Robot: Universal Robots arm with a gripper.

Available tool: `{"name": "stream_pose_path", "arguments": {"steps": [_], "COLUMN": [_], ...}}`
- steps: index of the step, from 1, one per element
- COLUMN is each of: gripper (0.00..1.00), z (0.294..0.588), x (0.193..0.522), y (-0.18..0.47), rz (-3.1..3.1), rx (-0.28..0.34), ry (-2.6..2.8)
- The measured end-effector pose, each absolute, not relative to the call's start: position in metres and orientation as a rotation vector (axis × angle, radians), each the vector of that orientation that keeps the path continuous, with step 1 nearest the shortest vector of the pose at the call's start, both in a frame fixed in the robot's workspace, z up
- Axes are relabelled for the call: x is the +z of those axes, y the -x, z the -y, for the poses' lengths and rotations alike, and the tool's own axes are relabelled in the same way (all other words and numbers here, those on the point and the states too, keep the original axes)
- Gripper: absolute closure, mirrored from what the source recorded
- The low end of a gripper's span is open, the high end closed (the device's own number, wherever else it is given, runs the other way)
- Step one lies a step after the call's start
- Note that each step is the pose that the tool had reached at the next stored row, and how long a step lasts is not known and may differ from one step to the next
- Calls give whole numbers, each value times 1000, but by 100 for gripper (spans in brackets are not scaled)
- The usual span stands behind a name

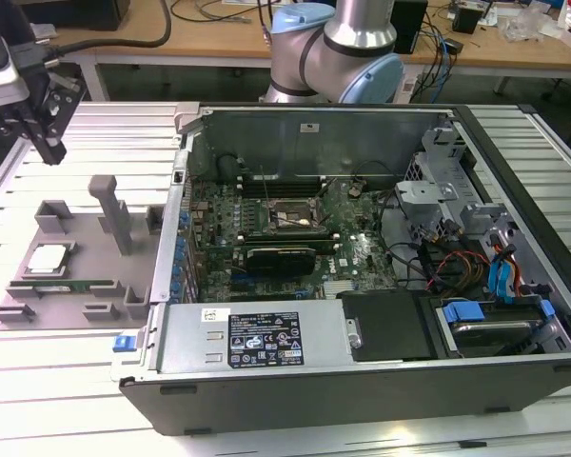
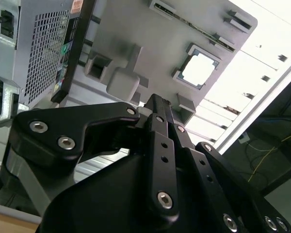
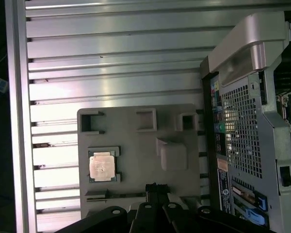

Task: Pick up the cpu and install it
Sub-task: 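Reach for the cpu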

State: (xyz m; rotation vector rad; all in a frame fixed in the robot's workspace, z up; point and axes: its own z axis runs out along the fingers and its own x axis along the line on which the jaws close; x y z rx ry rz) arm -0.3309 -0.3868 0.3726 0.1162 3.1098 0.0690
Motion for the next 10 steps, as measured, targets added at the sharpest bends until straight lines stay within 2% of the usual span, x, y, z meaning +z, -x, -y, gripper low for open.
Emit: {"name": "stream_pose_path", "arguments": {"steps": [10], "gripper": [89], "z": [387], "x": [357], "y": [334], "rz": [-3110], "rx": [69], "ry": [-116]}}
